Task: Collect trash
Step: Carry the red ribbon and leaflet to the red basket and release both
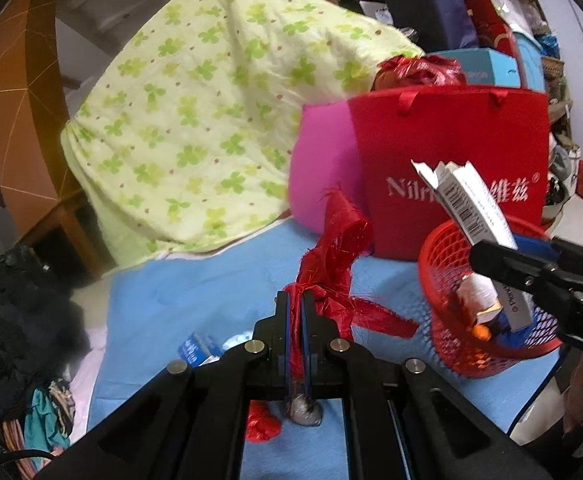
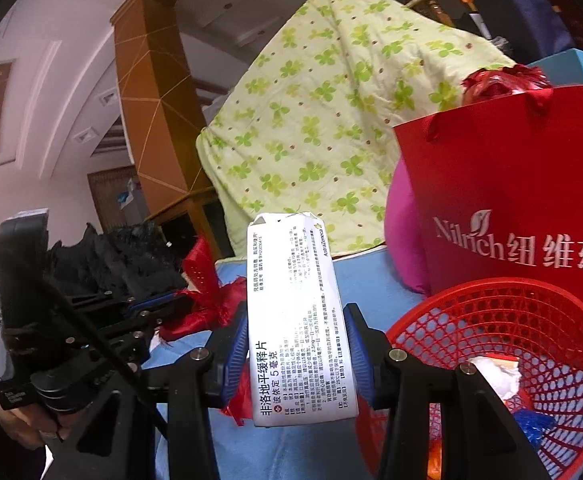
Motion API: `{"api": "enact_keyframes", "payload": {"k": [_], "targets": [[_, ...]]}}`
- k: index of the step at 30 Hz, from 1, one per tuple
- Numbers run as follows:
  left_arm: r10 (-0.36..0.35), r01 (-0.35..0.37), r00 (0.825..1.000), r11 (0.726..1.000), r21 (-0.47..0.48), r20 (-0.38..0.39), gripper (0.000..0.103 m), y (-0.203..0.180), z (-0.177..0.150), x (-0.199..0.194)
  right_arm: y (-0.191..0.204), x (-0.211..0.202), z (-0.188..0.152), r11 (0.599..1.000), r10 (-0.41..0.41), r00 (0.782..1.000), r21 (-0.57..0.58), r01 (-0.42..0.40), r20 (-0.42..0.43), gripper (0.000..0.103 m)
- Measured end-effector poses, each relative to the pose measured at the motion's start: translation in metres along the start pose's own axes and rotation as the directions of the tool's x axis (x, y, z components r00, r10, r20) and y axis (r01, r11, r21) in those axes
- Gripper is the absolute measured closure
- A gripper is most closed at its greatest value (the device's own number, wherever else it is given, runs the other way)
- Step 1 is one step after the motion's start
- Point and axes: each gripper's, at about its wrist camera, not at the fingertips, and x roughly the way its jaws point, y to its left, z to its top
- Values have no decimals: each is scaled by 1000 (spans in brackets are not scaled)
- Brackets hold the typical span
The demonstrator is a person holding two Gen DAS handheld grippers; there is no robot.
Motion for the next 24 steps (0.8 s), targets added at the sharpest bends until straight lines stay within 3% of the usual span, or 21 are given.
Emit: {"api": "enact_keyframes", "payload": {"k": [7,15,19,24], "targets": [[-23,22,999,1000,23,37,98,-16,18,-9,-17,-16,3,998,-36,998,49,34,45,54],[-95,94,992,995,22,87,98,-31,39,-18,-43,-36,8,990,-84,991,123,72,100,54],[-140,139,984,990,15,106,98,-41,47,-20,-56,-43,9,982,-113,987,164,94,112,54],[-235,236,963,972,4,132,97,-57,54,-15,-71,-46,8,967,-157,983,217,133,98,54]]}}
